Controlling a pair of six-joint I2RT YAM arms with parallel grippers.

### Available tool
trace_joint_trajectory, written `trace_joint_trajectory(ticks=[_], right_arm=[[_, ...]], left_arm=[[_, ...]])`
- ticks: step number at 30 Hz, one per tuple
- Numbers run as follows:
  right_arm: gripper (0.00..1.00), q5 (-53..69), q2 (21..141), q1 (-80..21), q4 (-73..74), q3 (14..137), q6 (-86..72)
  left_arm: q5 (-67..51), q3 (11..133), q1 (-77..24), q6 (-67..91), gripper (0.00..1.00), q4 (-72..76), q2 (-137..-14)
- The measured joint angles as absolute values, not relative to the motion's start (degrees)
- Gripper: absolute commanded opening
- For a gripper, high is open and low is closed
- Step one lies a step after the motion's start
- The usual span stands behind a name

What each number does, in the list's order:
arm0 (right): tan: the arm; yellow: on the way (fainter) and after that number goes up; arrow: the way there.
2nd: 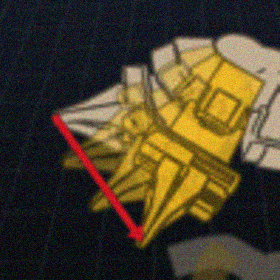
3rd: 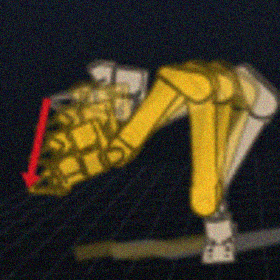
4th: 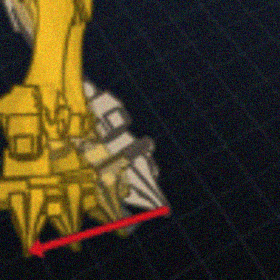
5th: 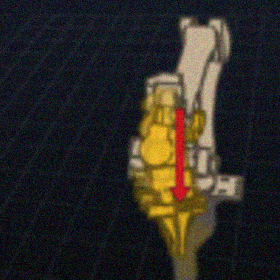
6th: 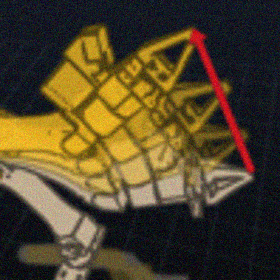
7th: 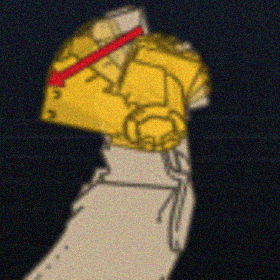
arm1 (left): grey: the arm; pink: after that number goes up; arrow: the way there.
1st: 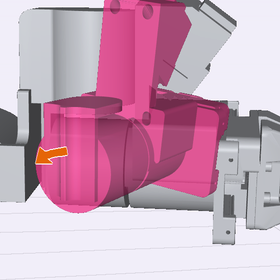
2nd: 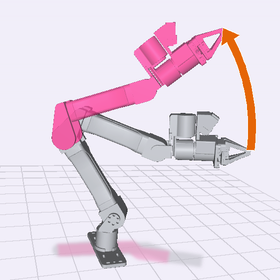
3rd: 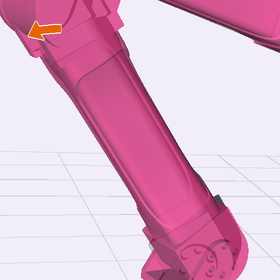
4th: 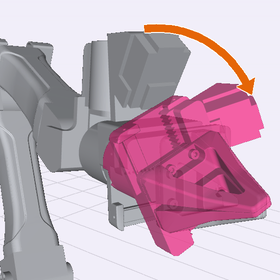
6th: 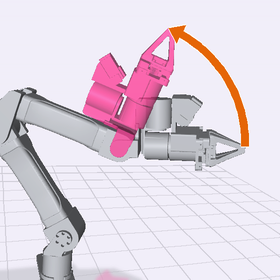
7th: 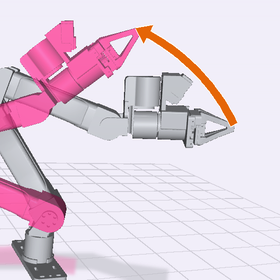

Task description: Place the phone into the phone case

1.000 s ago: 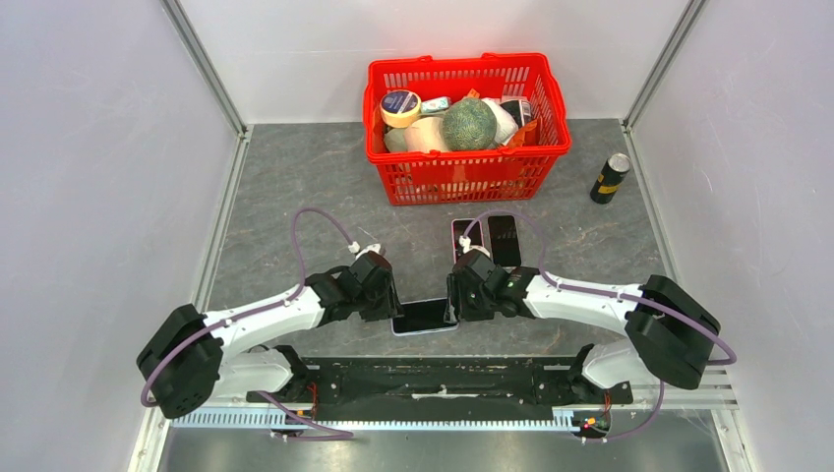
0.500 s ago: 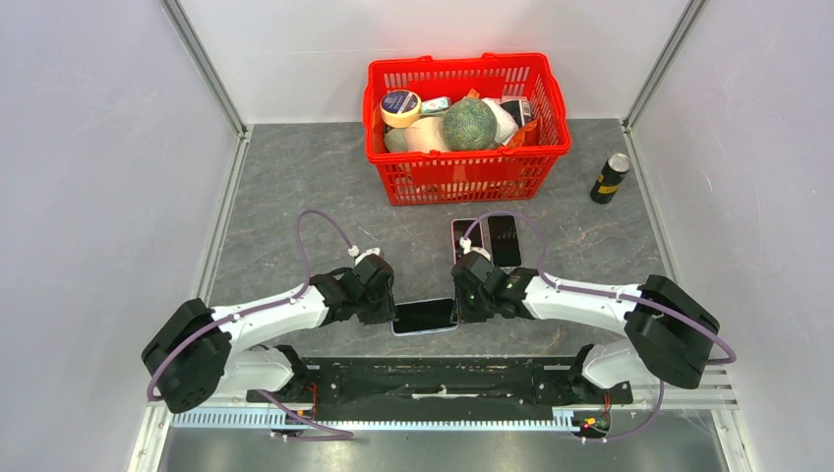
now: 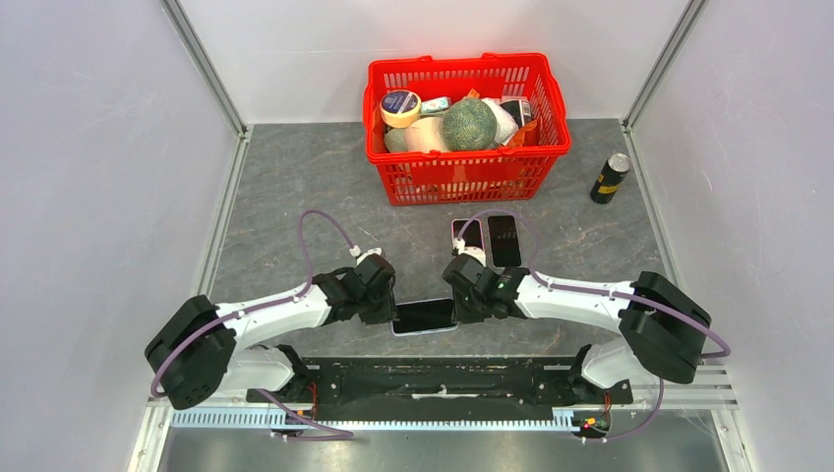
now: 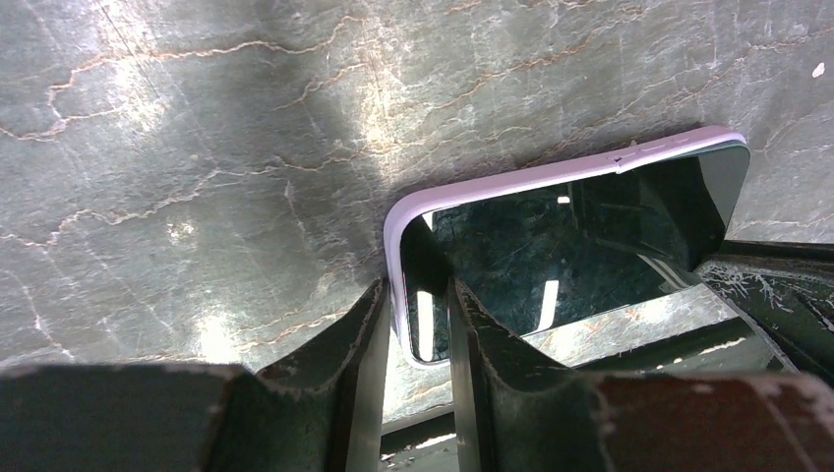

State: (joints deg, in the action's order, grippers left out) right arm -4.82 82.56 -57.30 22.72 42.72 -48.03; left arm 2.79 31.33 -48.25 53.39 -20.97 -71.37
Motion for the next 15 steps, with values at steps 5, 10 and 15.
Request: trace_joint_trajectory(ticks=[5, 10, 15], right_arm=[[0.00, -7.0, 84.1, -58.7, 24.0, 43.9, -48.0], [0.00, -9.7, 85.4, -60.3, 25.4, 45.3, -48.0], [0.00, -13.4, 86.8, -62.6, 26.7, 46.6, -48.2]], left_arm=[[2.7, 31.3, -48.3, 53.4, 0.33, -20.6, -71.6], [2.6, 31.5, -48.3, 53.4, 0.33, -20.7, -72.0], [2.5, 31.9, -48.3, 53.4, 0.33, -20.9, -72.5]])
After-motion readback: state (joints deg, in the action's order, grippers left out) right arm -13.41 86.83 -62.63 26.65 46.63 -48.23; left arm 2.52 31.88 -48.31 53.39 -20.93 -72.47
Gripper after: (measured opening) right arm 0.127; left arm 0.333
